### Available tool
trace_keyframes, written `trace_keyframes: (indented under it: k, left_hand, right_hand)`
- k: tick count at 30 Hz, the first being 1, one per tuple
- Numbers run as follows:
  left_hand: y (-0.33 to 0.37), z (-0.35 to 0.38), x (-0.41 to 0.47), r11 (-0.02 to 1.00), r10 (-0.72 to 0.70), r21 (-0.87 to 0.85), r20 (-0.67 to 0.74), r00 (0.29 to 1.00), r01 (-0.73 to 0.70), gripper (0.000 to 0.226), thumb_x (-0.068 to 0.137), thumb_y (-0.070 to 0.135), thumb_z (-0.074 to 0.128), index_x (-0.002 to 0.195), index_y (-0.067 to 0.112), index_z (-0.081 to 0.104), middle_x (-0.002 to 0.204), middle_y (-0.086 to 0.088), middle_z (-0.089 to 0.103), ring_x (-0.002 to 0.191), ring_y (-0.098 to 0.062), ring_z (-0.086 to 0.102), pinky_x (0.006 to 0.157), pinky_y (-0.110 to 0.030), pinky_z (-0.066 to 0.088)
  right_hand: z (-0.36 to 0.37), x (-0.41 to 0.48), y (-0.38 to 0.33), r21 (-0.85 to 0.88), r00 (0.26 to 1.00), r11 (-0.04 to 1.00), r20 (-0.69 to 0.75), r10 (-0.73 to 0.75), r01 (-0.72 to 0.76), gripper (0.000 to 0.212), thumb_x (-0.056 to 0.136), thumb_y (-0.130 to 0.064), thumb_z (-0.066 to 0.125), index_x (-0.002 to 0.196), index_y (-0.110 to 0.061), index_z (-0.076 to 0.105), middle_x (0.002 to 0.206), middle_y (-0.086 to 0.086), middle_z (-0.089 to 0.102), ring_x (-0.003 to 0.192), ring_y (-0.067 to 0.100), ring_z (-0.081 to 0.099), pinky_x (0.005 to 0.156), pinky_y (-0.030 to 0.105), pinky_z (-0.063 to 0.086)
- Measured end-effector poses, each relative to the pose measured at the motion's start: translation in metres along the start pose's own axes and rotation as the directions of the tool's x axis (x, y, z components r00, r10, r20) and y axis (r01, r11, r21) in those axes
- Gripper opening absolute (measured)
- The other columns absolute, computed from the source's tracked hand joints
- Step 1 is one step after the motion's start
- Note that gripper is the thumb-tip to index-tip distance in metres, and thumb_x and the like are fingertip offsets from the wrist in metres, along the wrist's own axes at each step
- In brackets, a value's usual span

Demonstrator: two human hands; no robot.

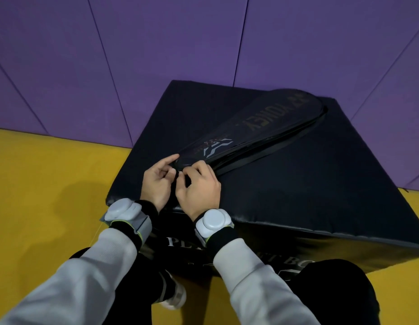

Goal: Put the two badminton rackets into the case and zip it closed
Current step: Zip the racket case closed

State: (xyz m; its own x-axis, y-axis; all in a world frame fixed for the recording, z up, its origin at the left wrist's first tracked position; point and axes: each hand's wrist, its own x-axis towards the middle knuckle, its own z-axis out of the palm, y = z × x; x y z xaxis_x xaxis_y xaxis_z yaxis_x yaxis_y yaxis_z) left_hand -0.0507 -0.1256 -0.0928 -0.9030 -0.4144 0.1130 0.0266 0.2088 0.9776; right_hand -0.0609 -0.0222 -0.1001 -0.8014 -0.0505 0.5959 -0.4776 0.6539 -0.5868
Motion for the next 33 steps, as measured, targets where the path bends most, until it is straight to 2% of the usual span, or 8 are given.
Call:
trace_keyframes:
  k: [8,13,15,18,21,24,29,33]
  left_hand:
    - [-0.004,0.002,0.003,1.000,0.003,0.002,-0.035,0.999,-0.003,0.041,0.097,-0.008,0.049,0.127,0.014,0.066,0.074,0.001,0.054,0.059,0.003,0.052,0.067,-0.010,0.046]
    - [-0.006,0.004,0.002,1.000,0.028,0.011,-0.078,0.997,-0.027,0.041,0.097,-0.006,0.049,0.121,0.022,0.068,0.075,0.001,0.055,0.061,0.003,0.053,0.068,-0.013,0.047]
    - [-0.007,0.006,0.001,1.000,0.030,0.005,-0.075,0.997,-0.029,0.040,0.095,-0.004,0.054,0.117,0.026,0.069,0.085,-0.005,0.053,0.070,0.002,0.055,0.076,-0.014,0.048]
    - [-0.009,0.009,-0.004,0.983,0.137,0.136,-0.108,0.985,-0.122,0.040,0.089,0.003,0.068,0.115,0.034,0.069,0.112,-0.005,0.043,0.104,-0.001,0.052,0.097,-0.010,0.040]
    - [-0.012,0.011,-0.009,0.943,0.260,0.235,-0.075,0.963,-0.236,0.033,0.086,0.007,0.074,0.113,0.027,0.072,0.128,-0.002,0.035,0.123,-0.015,0.047,0.108,-0.031,0.044]
    - [-0.013,0.010,-0.011,0.903,0.315,0.290,0.056,0.947,-0.318,0.027,0.088,0.013,0.075,0.114,0.020,0.073,0.136,-0.002,0.036,0.134,-0.021,0.043,0.107,-0.038,0.046]
    - [-0.010,0.012,-0.004,0.729,0.393,0.519,0.215,0.894,-0.445,0.024,0.094,0.014,0.064,0.118,0.012,0.068,0.142,-0.007,0.049,0.142,-0.031,0.038,0.110,-0.041,0.039]
    - [-0.008,0.015,-0.001,0.628,0.395,0.608,0.287,0.872,-0.485,0.027,0.091,0.005,0.057,0.116,0.007,0.066,0.142,-0.012,0.051,0.146,-0.038,0.033,0.094,-0.052,0.051]
  right_hand:
    - [-0.016,0.000,0.015,0.048,0.996,0.995,-0.014,0.088,-0.087,0.009,0.083,-0.018,0.069,0.079,-0.011,0.073,0.085,-0.001,0.061,0.075,0.020,0.060,0.059,0.036,0.051]
    - [-0.022,0.006,0.028,0.128,0.971,0.964,-0.021,0.239,-0.235,0.009,0.084,-0.023,0.070,0.078,-0.017,0.072,0.086,-0.007,0.060,0.070,0.014,0.059,0.063,0.037,0.053]
    - [-0.021,0.006,0.029,0.121,0.966,0.958,0.018,0.259,-0.260,0.009,0.084,-0.025,0.068,0.078,-0.018,0.069,0.083,-0.008,0.059,0.070,0.013,0.057,0.065,0.038,0.053]
    - [-0.019,0.007,0.031,0.092,0.964,0.960,0.063,0.258,-0.263,0.012,0.085,-0.027,0.065,0.075,-0.020,0.065,0.077,-0.007,0.057,0.069,0.014,0.055,0.065,0.039,0.053]
    - [-0.017,0.008,0.030,0.075,0.964,0.963,0.079,0.253,-0.259,0.016,0.085,-0.030,0.062,0.072,-0.021,0.063,0.072,-0.006,0.056,0.066,0.014,0.053,0.062,0.037,0.051]
    - [-0.017,0.009,0.030,0.075,0.957,0.957,0.102,0.270,-0.279,0.017,0.083,-0.031,0.063,0.070,-0.020,0.062,0.069,-0.007,0.055,0.064,0.013,0.052,0.062,0.036,0.051]
    - [-0.016,0.011,0.032,0.082,0.947,0.949,0.134,0.291,-0.303,0.023,0.082,-0.031,0.066,0.065,-0.018,0.060,0.065,-0.006,0.054,0.063,0.014,0.051,0.060,0.034,0.048]
    - [-0.015,0.011,0.032,0.021,0.950,0.961,0.155,0.269,-0.276,0.026,0.082,-0.032,0.065,0.064,-0.016,0.056,0.067,-0.005,0.054,0.063,0.015,0.049,0.058,0.030,0.043]
